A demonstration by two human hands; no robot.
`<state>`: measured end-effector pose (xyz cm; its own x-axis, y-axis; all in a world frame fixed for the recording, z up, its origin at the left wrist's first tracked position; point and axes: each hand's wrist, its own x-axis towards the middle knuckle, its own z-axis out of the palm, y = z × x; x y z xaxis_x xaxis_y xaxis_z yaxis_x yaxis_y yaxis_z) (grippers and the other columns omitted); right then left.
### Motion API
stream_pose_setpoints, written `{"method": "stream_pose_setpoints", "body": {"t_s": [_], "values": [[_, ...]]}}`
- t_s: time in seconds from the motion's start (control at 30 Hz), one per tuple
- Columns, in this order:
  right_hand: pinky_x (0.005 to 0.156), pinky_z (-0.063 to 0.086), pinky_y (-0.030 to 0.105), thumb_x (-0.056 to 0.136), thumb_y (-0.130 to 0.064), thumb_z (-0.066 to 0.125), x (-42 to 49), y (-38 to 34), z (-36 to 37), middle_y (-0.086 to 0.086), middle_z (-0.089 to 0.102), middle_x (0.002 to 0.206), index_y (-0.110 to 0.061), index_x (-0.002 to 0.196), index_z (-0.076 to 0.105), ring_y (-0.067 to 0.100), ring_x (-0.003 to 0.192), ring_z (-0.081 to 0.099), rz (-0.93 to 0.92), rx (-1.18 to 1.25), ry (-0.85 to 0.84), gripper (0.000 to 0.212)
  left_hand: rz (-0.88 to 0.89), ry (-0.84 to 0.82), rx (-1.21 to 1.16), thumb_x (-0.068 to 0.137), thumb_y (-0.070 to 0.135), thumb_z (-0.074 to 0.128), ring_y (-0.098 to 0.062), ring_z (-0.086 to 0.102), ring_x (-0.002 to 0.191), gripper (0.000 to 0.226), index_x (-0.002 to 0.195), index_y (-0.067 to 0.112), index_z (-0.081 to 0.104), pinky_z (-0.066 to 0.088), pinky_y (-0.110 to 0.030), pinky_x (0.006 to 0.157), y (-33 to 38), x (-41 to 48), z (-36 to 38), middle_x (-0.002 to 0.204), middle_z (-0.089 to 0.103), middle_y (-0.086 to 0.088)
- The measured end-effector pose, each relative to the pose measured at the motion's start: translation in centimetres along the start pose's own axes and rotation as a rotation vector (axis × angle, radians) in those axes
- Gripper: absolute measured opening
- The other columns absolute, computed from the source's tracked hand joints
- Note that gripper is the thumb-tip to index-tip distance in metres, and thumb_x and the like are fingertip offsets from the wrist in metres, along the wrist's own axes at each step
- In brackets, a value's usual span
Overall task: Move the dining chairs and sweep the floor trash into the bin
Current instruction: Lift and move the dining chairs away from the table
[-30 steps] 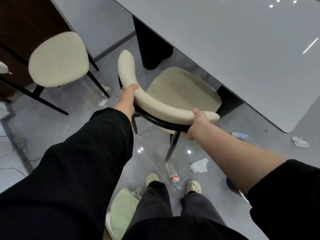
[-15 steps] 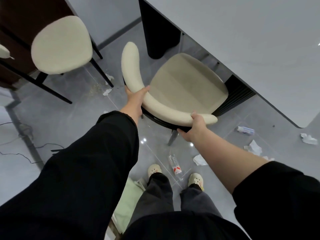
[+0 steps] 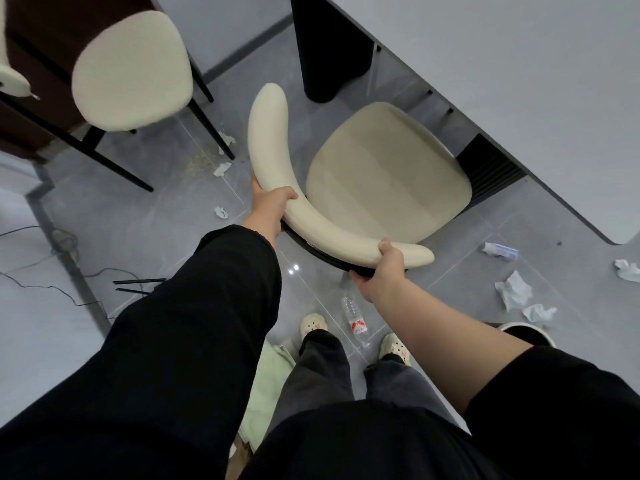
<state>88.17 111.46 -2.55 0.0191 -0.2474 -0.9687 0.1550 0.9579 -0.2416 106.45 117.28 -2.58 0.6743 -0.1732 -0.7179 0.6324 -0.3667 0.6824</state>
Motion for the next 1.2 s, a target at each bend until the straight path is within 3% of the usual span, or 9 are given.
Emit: {"method": "stream_pose_setpoints", "body": {"t_s": [0.17,0.47,0.57,0.67,0.8,0.87,0.93,1.0,1.2], "values": [[0.082,0.051,0.048,0.088,-0.031,0.067,-0.6,-0.1,-1.2,0.003,0.057,0.096,-0.019,0.115,0.049,0.028,0.097,0.056,0.031,0.009,-0.009,0.034,0.022,0.000,-0.022,0.077,0.000,0.060,-0.025,0.052,0.100,0.085,0.145,0.036,0.023,0.051,-0.048,0.087,-1.3,-0.6,0.3,0.119,0.050,0.002],[0.080,0.053,0.048,0.087,-0.032,0.067,-0.9,-2.1,-2.7,0.005,0.058,0.106,-0.018,0.125,0.046,0.027,0.097,0.057,0.014,-0.010,-0.025,0.046,0.066,0.032,-0.075,0.074,0.002,0.058,-0.026,0.055,0.101,0.087,0.145,0.037,0.022,0.048,-0.052,0.095,-2.6,-1.5,2.6,0.121,0.053,0.000],[0.074,0.055,0.045,0.085,-0.037,0.070,-1.1,-2.2,-3.0,0.005,0.060,0.102,-0.018,0.121,0.046,0.026,0.085,0.060,0.036,-0.084,-0.024,0.046,0.054,0.000,0.001,0.079,0.015,0.063,-0.021,0.056,0.096,0.083,0.146,0.036,0.019,0.052,-0.045,0.088,-2.6,-1.5,2.0,0.119,0.052,0.002],[0.076,0.058,0.046,0.084,-0.048,0.067,-2.5,-2.4,-2.3,0.010,0.065,0.111,-0.014,0.119,0.048,0.032,0.093,0.065,0.110,-0.164,-0.032,0.052,0.036,-0.080,0.110,0.087,0.034,0.061,-0.017,0.053,0.102,0.072,0.146,0.036,0.019,0.050,-0.037,0.083,-2.6,-2.0,1.2,0.124,0.049,0.007],[0.084,0.058,0.040,0.090,-0.058,0.048,-5.5,-1.6,0.2,0.030,0.065,0.110,0.004,0.087,0.041,0.041,0.093,0.069,0.238,-0.276,-0.127,0.063,0.019,-0.097,0.135,0.092,0.041,0.049,-0.020,0.050,0.116,0.049,0.138,0.030,0.038,0.043,-0.043,0.099,-2.2,-2.9,-0.3,0.122,0.049,0.006],[0.077,0.060,0.038,0.093,-0.060,0.037,-6.6,-1.2,1.4,0.029,0.065,0.113,0.007,0.105,0.046,0.039,0.091,0.069,0.251,-0.394,-0.186,0.069,0.027,-0.073,0.078,0.093,0.041,0.046,-0.021,0.052,0.119,0.045,0.135,0.027,0.042,0.043,-0.042,0.099,-1.7,-3.6,-1.5,0.125,0.049,0.003],[0.083,0.059,0.036,0.095,-0.060,0.027,-7.6,-0.8,2.6,0.026,0.062,0.120,0.009,0.129,0.047,0.038,0.100,0.067,0.253,-0.509,-0.268,0.078,0.050,-0.034,0.051,0.095,0.044,0.043,-0.021,0.054,0.119,0.048,0.139,0.024,0.038,0.043,-0.039,0.097,-1.1,-4.1,-3.1,0.135,0.047,0.001],[0.090,0.056,0.036,0.096,-0.058,0.026,-8.0,-0.2,4.0,0.025,0.061,0.123,0.008,0.132,0.045,0.037,0.105,0.065,0.210,-0.605,-0.303,0.078,0.059,0.016,0.020,0.095,0.045,0.043,-0.019,0.056,0.115,0.050,0.139,0.022,0.040,0.044,-0.038,0.094,-0.8,-4.1,-5.4,0.137,0.049,-0.001],[0.077,0.052,0.041,0.099,-0.042,0.033,-8.1,3.4,10.5,0.025,0.056,0.127,0.002,0.138,0.040,0.038,0.109,0.062,0.046,-0.871,-0.419,0.059,0.021,0.116,-0.095,0.097,0.037,0.044,-0.020,0.061,0.098,0.038,0.128,0.016,0.049,0.046,-0.034,0.082,-1.7,-2.8,-12.9,0.115,0.060,-0.006]]}}
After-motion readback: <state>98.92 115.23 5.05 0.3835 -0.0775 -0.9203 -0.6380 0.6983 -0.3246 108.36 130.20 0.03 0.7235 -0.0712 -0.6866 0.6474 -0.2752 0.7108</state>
